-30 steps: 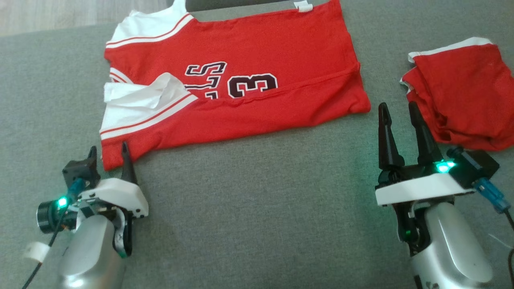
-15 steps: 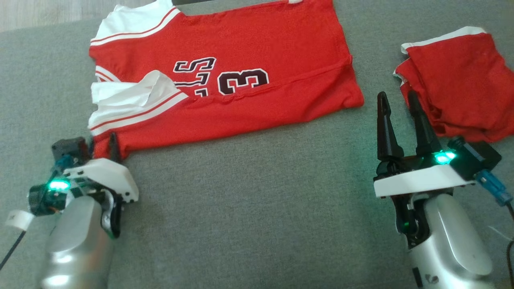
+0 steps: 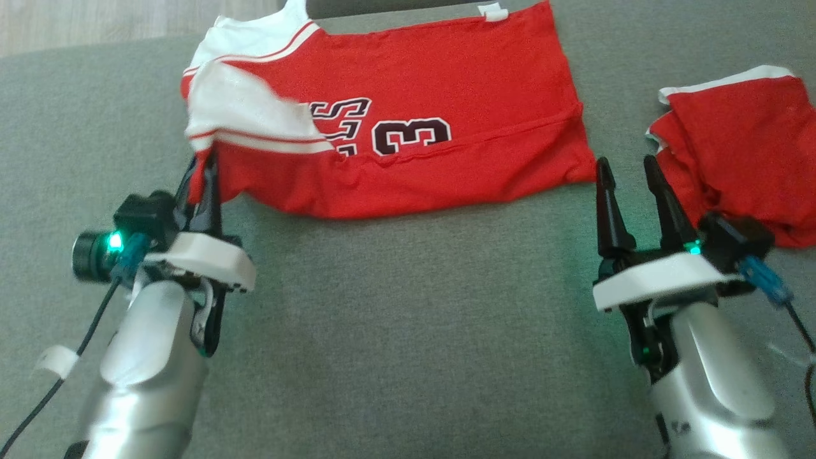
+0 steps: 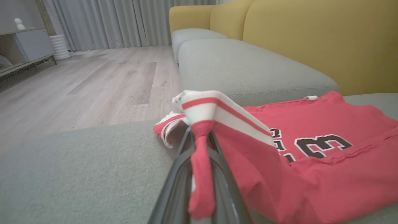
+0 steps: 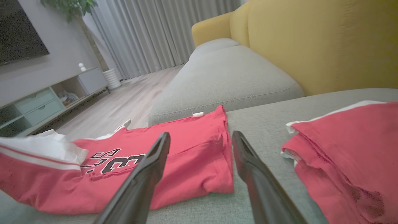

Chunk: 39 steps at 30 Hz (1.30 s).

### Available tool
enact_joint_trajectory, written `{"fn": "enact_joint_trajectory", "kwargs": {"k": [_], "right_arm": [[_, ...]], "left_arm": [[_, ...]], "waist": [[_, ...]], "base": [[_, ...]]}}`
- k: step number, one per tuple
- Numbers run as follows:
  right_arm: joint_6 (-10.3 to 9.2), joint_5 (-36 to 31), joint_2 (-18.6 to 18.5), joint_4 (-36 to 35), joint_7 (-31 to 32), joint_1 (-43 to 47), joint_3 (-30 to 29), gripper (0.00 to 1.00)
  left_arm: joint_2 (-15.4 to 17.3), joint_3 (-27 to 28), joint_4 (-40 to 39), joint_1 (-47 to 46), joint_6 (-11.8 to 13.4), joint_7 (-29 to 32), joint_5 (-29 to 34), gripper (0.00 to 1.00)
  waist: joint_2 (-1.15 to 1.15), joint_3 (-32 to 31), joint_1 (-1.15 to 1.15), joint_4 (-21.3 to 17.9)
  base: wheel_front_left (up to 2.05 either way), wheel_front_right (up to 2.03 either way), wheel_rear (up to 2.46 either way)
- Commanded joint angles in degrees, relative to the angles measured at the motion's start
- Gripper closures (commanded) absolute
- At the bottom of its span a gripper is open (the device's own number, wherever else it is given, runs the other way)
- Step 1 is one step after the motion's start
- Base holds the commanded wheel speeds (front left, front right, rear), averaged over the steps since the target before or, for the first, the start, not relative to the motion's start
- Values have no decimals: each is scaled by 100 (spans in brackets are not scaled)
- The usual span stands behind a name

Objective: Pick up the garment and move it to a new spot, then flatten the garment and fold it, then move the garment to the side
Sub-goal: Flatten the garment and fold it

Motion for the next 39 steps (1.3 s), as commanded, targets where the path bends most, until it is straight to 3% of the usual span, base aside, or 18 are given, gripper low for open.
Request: {"fn": "enact_joint_trajectory", "kwargs": {"k": [1, 12, 24, 25, 26, 27, 39], "right_arm": [[-4, -77, 38, -120, 32, -259, 103, 0], [-4, -622, 38, 1270, 1002, -1293, -456, 0], [-4, -1348, 38, 2979, 1432, -2094, -860, 0], [-4, -1330, 38, 3063, 1438, -2125, -827, 22], [-4, -1320, 38, 3138, 1429, -2148, -781, 84], [-4, -1326, 38, 3192, 1397, -2162, -725, 100], [-4, -1592, 38, 3086, 709, -1774, -907, 100]], "left_arm": [[199, 111, -233, -245, -45, -74, 60, 100], [180, -182, -838, -229, -114, 30, 165, 100], [52, -390, -1007, -230, -130, 13, 146, 100], [50, -403, -995, -224, -133, 24, 140, 100], [52, -412, -980, -212, -134, 31, 133, 100], [56, -414, -962, -192, -130, 35, 123, 100], [228, -420, -567, 333, -25, 208, 16, 100]], "waist": [[0, 18, 0, 36], [0, 273, 0, 314], [0, 383, 0, 576], [0, 370, 0, 584], [0, 348, 0, 585], [0, 319, 0, 578], [0, -366, 0, 392]], "base": [[0, 0, 0], [0, 0, 0], [0, 0, 0], [0, 0, 0], [0, 0, 0], [0, 0, 0], [0, 0, 0]]}}
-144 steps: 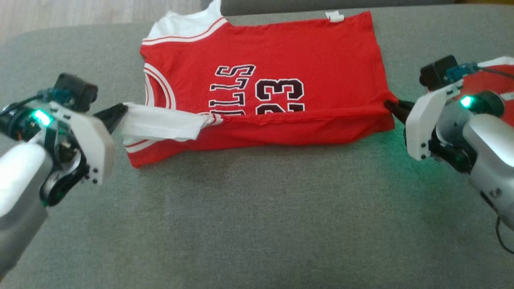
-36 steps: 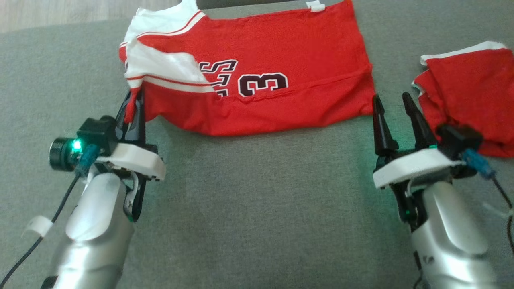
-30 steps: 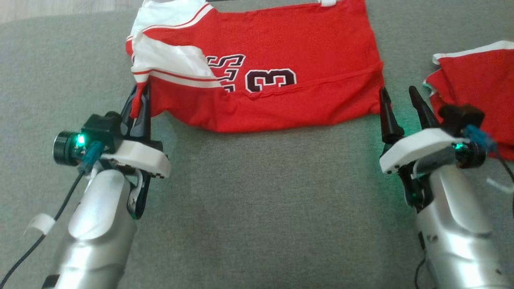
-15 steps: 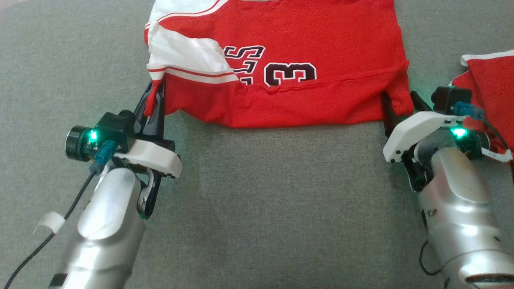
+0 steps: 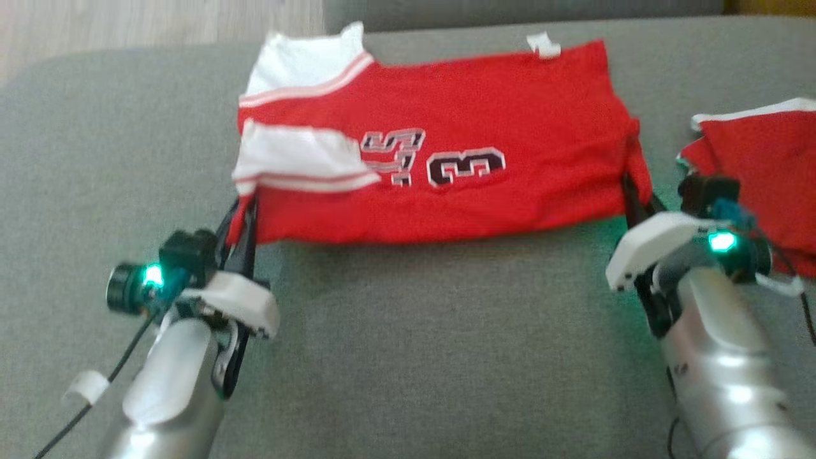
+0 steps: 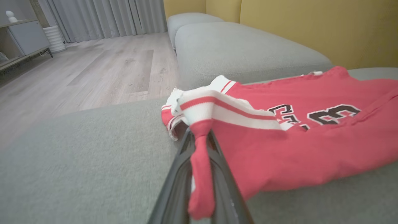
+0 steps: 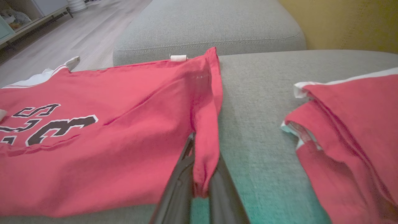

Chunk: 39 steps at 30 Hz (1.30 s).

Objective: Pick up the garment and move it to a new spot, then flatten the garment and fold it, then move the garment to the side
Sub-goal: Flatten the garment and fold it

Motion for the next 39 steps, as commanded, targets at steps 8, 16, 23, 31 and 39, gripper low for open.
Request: {"fn": "enact_joint_trajectory", "kwargs": {"k": [8, 16, 23, 31, 39], "right_arm": [[-4, 119, 52, -616, 297, 898, 288, 100], [-4, 67, 52, -1798, 1114, 1950, 296, 100], [-4, 304, 52, -3248, 1843, 3029, 290, 100], [-4, 540, 52, -4154, 2049, 3613, 176, 100], [-4, 1028, 52, -4492, 1382, 3368, 86, 0]], "left_arm": [[355, 48, -44, 576, 5, 353, -150, 100], [422, -8, -327, 1411, 65, 740, -344, 100], [497, -147, -949, 1925, 166, 1028, -348, 100], [447, -153, -1358, 2077, 396, 1309, -418, 35], [410, 28, -1664, 1782, 725, 819, -314, 0]], "waist": [[0, -837, 1, -192], [0, -1261, 1, -279], [0, -1353, 1, -248], [0, -1264, 1, -280], [0, -1159, 1, -354]], "base": [[0, 0, 0], [0, 0, 0], [0, 0, 0], [0, 0, 0], [0, 0, 0]]}}
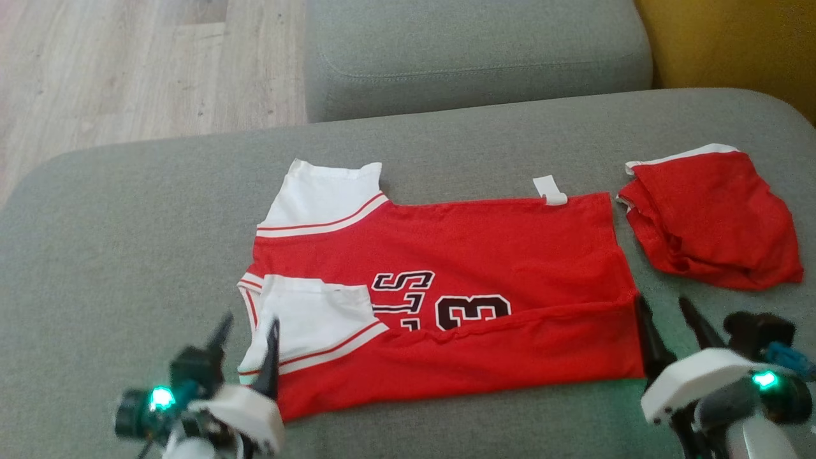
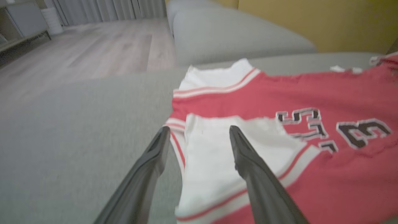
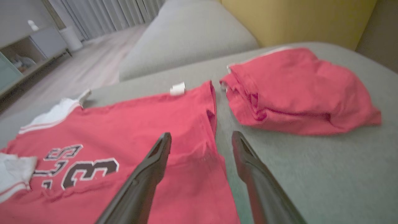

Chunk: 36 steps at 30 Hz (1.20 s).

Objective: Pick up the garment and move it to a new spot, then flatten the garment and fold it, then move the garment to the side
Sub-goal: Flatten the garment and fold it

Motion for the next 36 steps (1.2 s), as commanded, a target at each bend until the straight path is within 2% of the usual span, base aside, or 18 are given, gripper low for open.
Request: {"fn": "enact_joint_trajectory", "kwargs": {"k": [1, 3, 4, 7, 12, 18, 22, 26, 27, 29, 32, 36], "right_arm": [[-4, 68, -36, -307, -254, -390, 187, 0], [-4, 185, -36, -377, -564, -464, 285, 0], [-4, 185, -36, -377, -564, -464, 285, 0], [-4, 281, -36, -446, -1116, -542, 468, 0], [-4, 315, -36, -359, -1978, -625, 788, 0], [-4, 326, -36, -79, -2265, -780, 1007, 0], [-4, 287, -36, -55, -2306, -982, 1007, 0], [-4, 277, -36, -142, -2323, -1219, 982, 0], [-4, 274, -36, -204, -2326, -1339, 995, 0], [-4, 296, -36, -274, -2326, -1473, 1029, 0], [-4, 351, -36, -381, -2327, -1673, 1114, 0], [-4, 472, -36, -492, -2339, -1866, 1244, 0]], "left_arm": [[52, 332, -336, -498, 58, -300, 65, 0], [23, 461, -555, -612, 124, -753, 77, 0], [23, 461, -555, -612, 124, -753, 77, 0], [-27, 592, -808, -710, 146, -1158, 75, 0], [-159, 772, -1243, -695, 52, -1349, 85, 0], [-205, 934, -1437, -696, -195, -1360, 264, 0], [-17, 910, -1194, -1062, -387, -1306, 392, 0], [338, 780, -753, -1887, -759, -662, 472, 0], [520, 687, -429, -2377, -1001, -103, 449, 0], [765, 473, -124, -2888, -1202, 545, 510, 0], [1075, 192, 278, -3622, -1350, 1260, 455, 0], [1415, -212, 742, -4391, -1390, 1818, 159, 0]], "waist": [[0, 24, 0, -23], [0, 44, 0, -39], [0, 44, 0, -39], [0, 65, 0, -63], [0, 140, 0, -137], [0, 282, 0, -198], [0, 490, 0, -246], [0, 837, 0, -323], [0, 1033, 0, -386], [0, 1265, 0, -481], [0, 1612, 0, -650], [0, 1984, 0, -872]], "base": [[0, 0, 0], [0, 0, 0], [0, 0, 0], [0, 0, 0], [0, 0, 0], [0, 0, 0], [0, 0, 0], [0, 0, 0], [0, 0, 0], [0, 0, 0], [0, 0, 0], [0, 0, 0]]}}
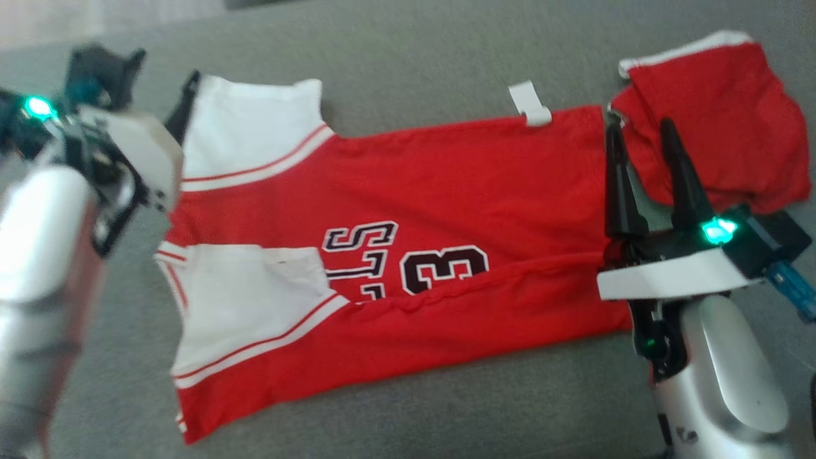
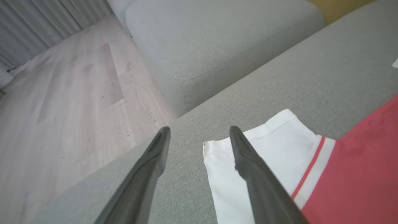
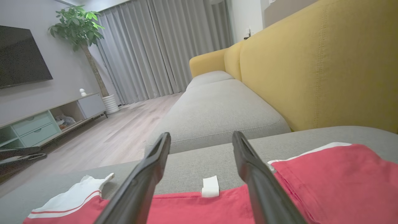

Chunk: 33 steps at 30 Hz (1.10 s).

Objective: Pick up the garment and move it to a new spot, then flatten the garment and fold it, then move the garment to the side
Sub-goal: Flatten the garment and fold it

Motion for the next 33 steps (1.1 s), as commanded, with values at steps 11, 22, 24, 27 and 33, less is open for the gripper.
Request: {"fn": "enact_joint_trajectory", "kwargs": {"k": [11, 22, 24, 27, 33], "right_arm": [[-4, 137, -26, -405, -77, -399, 281, 0], [-4, 176, -26, -623, -84, -395, 273, 0], [-4, 206, -26, -643, -84, -401, 246, 0], [-4, 156, -26, -634, -84, -396, 155, 0], [-4, -50, -26, -497, -83, -433, 29, 0]], "left_arm": [[859, -639, 886, -1328, -3, 679, -1240, 0], [953, -1064, 1640, -1633, -4, 1154, -1904, 0], [937, -1130, 1700, -1644, -4, 1261, -2040, 0], [875, -1321, 1620, -1624, -4, 1409, -2242, 100], [806, -1575, 1407, -1584, -4, 951, -2465, 100]], "waist": [[0, 894, -2, -663], [0, 1044, -2, -783], [0, 1048, -2, -786], [0, 1023, -2, -717], [0, 755, -2, -497]], "base": [[0, 0, 0], [0, 0, 0], [0, 0, 0], [0, 0, 0], [0, 0, 0]]}}
